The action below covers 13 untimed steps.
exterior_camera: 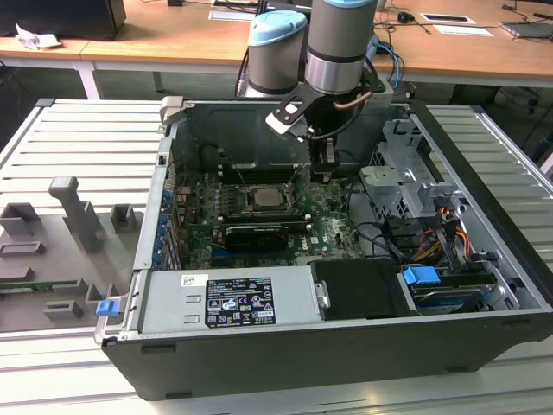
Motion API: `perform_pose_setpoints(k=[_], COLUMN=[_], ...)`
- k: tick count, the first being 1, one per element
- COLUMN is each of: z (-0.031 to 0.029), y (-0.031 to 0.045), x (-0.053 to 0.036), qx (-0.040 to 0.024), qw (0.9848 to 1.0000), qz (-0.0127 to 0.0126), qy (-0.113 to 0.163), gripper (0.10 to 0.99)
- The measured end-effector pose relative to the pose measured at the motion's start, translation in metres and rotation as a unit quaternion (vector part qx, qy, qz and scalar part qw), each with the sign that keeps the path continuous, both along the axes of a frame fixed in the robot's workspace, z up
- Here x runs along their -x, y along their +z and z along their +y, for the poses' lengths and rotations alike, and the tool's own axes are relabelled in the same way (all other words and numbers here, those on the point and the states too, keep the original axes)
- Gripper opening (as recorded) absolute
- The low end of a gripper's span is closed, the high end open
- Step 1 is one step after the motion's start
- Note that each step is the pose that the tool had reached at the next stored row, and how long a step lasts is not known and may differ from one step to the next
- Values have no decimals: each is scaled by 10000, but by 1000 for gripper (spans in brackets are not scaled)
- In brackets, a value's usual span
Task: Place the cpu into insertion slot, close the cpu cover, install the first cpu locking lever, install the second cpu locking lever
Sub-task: 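Close the cpu cover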
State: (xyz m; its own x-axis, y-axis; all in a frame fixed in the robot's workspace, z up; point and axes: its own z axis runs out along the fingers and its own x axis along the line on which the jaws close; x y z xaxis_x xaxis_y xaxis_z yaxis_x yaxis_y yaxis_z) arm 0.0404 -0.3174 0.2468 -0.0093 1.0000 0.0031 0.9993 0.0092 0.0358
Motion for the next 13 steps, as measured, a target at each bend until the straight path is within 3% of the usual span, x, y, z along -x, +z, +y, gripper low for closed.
perform_pose_setpoints(k=[13], z=[0], y=[0], x=[24], qx=[0], qw=[10000], qz=[0], qy=[0], gripper=[106])
